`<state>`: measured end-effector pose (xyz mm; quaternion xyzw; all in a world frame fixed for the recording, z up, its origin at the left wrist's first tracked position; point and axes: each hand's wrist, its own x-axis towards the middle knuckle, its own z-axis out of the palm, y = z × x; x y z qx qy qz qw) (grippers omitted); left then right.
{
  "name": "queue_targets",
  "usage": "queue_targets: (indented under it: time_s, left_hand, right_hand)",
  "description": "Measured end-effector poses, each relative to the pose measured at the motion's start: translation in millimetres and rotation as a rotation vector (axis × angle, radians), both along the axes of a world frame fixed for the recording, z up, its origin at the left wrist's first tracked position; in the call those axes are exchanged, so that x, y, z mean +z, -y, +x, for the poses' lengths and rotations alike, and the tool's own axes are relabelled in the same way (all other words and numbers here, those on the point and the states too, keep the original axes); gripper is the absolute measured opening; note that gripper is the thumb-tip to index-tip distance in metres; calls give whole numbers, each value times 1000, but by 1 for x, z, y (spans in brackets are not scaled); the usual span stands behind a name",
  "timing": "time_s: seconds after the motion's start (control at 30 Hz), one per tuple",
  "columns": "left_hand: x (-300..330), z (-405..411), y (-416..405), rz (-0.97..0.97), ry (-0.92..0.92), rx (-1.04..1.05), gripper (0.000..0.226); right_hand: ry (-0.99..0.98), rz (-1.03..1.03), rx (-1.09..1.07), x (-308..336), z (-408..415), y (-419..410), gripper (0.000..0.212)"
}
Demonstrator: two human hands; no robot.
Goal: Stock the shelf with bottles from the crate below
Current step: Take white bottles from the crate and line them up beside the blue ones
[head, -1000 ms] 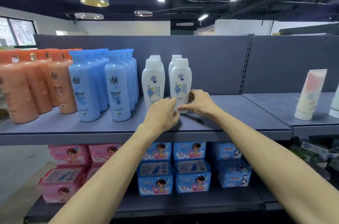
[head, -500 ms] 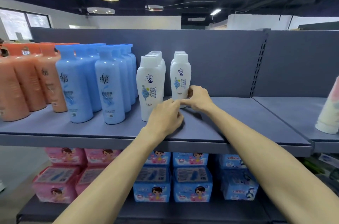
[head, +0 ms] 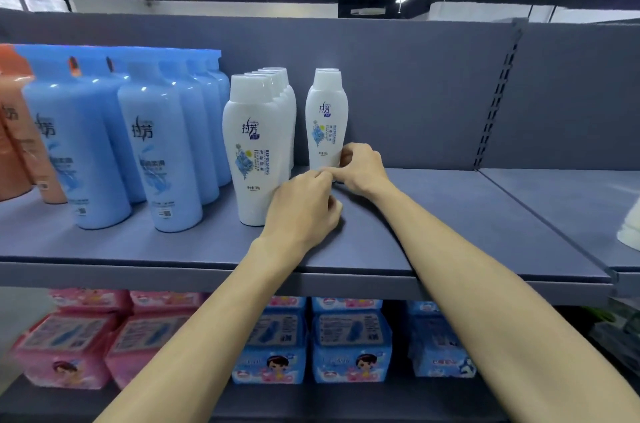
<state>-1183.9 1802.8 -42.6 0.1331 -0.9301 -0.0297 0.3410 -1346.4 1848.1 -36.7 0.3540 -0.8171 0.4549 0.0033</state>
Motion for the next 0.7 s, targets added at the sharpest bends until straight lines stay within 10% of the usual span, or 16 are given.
queue_targets:
  time_s: [0.7]
  left_hand:
    - [0,3,-2,7,15,-5,14]
  right_hand:
    - [-106,-37,-55,-3,12,-10,41]
